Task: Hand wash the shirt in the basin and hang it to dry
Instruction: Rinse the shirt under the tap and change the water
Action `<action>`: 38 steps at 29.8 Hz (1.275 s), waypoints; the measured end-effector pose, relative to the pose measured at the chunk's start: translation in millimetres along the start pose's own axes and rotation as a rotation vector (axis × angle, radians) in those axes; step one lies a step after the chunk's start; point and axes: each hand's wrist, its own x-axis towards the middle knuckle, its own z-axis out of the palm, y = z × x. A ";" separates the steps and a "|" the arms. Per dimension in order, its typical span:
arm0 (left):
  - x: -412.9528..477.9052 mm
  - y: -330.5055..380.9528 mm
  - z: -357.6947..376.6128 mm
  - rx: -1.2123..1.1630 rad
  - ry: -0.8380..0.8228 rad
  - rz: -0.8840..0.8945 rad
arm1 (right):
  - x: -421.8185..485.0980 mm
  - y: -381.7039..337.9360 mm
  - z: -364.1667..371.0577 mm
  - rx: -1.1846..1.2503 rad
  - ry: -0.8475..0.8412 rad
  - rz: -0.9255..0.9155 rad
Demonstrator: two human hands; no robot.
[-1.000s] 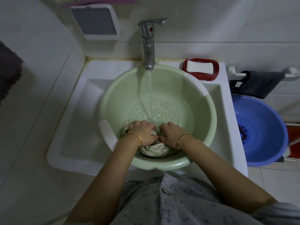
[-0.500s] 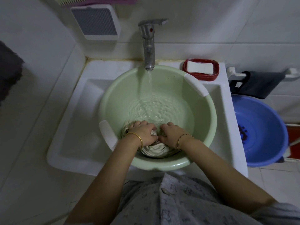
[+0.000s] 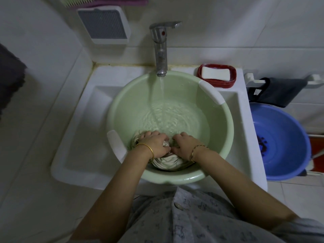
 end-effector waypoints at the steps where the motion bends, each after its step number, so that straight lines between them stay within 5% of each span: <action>1: 0.0 0.0 -0.1 0.000 0.000 0.001 | 0.0 0.1 0.3 0.001 0.001 0.002; 38: 0.6 0.4 0.1 0.003 0.008 -0.001 | -0.3 0.5 -0.3 0.007 -0.002 0.005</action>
